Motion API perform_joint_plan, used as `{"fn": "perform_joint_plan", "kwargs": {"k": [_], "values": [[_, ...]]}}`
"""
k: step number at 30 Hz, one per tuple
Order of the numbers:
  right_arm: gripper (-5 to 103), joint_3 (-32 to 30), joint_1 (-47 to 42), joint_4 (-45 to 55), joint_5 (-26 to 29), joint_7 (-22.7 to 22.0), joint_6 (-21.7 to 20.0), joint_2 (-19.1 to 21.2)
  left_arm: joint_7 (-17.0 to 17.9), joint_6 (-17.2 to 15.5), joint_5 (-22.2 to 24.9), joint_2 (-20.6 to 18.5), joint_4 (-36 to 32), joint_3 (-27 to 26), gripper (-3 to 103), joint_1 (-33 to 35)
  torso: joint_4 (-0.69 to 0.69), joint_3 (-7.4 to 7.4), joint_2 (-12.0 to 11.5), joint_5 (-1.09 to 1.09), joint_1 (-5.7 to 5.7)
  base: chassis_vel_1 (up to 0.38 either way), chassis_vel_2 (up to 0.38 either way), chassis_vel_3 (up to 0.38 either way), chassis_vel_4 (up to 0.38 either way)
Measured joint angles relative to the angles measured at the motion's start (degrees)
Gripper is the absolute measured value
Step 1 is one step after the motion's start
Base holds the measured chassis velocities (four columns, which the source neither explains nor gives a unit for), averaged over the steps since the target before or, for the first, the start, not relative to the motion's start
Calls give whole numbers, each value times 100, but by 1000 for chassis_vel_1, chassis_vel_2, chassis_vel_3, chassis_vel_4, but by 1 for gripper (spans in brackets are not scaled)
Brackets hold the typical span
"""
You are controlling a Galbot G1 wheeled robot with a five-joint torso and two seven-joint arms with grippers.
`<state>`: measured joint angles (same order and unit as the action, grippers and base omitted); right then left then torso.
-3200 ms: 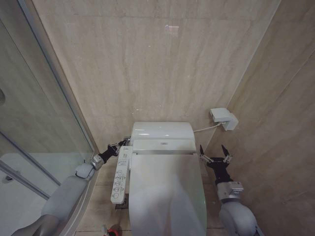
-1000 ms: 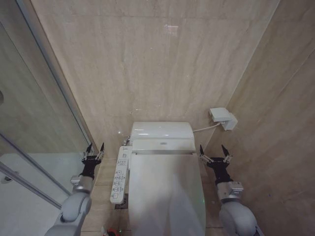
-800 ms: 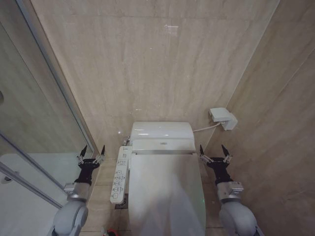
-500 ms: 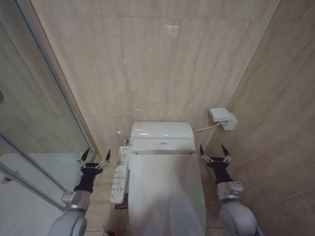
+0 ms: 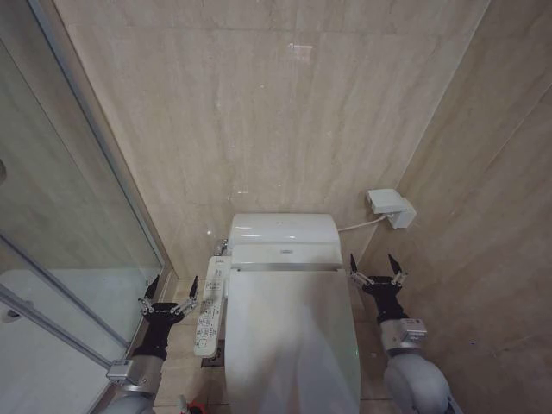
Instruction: Open the toilet lid, clean the toilet bowl with a toilet brush, close the toilet lid, and flush.
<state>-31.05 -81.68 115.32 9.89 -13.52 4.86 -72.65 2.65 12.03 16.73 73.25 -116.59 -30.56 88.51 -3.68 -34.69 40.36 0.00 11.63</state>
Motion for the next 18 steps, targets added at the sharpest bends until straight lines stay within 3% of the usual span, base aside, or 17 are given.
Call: {"fn": "perform_joint_plan", "kwargs": {"k": [18], "values": [[100, 0, 0, 0, 0, 0, 0, 0, 12, 2, -92, -11, -62, -21, 100, 76, 1, 0, 0, 0, 0, 0, 0, 0, 0]]}}
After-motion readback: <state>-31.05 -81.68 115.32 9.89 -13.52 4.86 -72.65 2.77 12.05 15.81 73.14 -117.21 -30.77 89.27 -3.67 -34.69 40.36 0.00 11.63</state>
